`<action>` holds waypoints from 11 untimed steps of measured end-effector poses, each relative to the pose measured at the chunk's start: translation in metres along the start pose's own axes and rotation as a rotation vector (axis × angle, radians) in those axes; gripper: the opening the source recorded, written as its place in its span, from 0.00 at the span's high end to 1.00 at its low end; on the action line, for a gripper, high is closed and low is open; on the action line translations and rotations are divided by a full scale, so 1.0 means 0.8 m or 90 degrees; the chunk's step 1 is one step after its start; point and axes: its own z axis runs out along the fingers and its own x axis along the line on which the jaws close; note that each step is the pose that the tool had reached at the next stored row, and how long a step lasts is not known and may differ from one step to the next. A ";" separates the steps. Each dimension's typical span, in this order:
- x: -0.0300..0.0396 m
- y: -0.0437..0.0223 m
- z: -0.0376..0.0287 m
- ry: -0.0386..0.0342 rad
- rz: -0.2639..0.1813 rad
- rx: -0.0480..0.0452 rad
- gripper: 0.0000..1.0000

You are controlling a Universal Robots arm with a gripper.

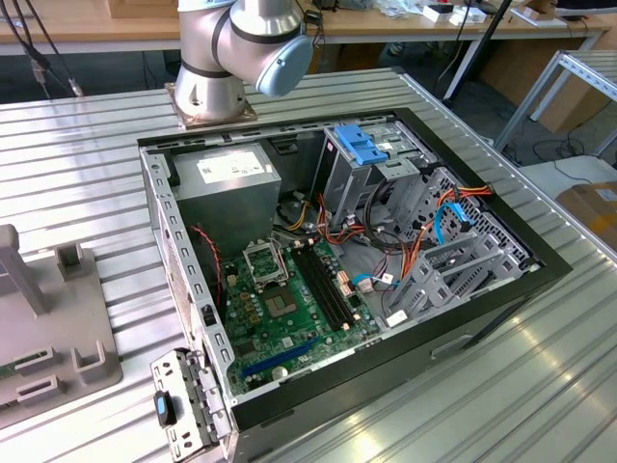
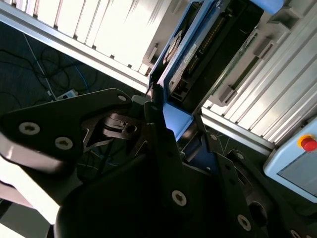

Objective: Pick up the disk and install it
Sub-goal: 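Pick up the disk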

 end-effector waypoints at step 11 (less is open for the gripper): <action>-0.0002 -0.0001 -0.0065 0.0000 0.000 0.0000 0.63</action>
